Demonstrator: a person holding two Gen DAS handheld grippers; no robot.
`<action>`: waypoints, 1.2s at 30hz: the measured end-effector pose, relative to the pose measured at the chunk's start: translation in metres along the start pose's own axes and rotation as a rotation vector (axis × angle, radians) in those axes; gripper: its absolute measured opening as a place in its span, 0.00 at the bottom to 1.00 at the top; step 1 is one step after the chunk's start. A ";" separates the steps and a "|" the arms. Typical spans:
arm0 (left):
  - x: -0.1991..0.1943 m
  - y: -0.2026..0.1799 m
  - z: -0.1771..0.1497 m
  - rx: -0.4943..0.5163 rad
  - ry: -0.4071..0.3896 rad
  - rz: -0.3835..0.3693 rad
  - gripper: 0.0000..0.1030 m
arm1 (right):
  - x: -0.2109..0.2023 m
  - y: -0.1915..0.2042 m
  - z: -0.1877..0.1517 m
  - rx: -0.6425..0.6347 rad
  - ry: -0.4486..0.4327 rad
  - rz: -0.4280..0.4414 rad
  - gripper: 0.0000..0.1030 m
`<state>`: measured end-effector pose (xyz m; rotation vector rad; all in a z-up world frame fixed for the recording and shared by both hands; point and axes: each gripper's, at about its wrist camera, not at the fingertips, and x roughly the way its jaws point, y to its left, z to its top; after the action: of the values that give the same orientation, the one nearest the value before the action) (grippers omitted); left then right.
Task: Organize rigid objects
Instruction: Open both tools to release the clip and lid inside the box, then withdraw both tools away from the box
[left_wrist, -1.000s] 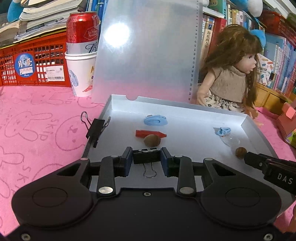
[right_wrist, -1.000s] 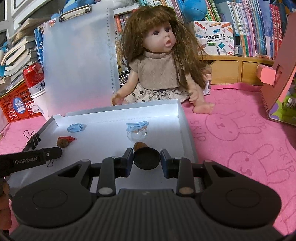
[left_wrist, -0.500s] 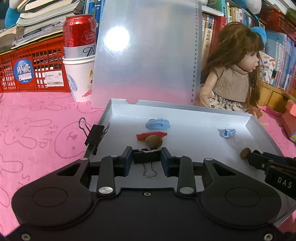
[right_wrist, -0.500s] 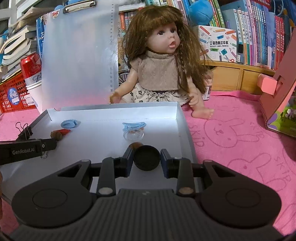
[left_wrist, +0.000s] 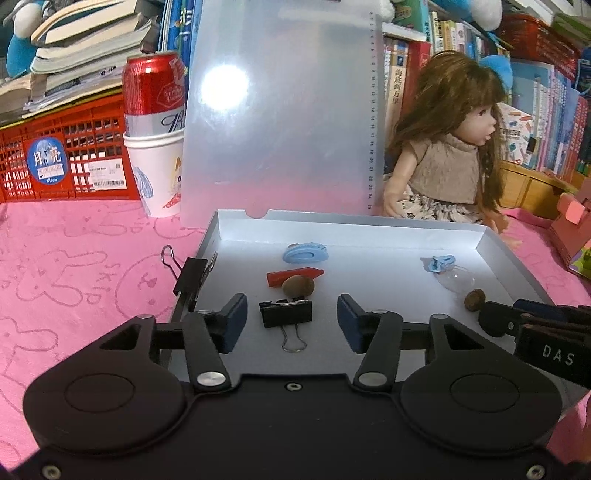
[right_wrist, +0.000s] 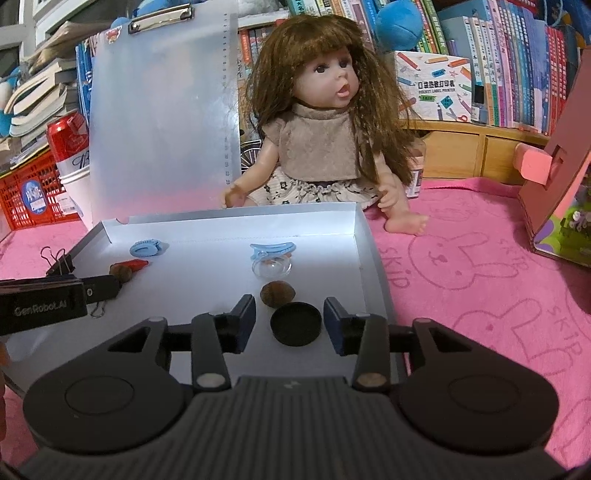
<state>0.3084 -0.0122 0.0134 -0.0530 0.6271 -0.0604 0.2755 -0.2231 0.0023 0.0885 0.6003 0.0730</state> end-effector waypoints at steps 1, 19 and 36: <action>-0.003 0.000 0.000 0.001 -0.002 -0.005 0.55 | -0.001 -0.001 0.000 0.004 -0.001 0.002 0.62; -0.065 -0.010 -0.018 0.061 -0.049 -0.055 0.77 | -0.054 -0.011 -0.004 0.018 -0.057 0.060 0.90; -0.125 -0.008 -0.055 0.100 -0.035 -0.083 0.78 | -0.108 -0.004 -0.031 -0.092 -0.095 0.060 1.00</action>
<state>0.1749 -0.0125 0.0431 0.0169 0.5860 -0.1705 0.1689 -0.2358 0.0371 0.0203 0.4984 0.1537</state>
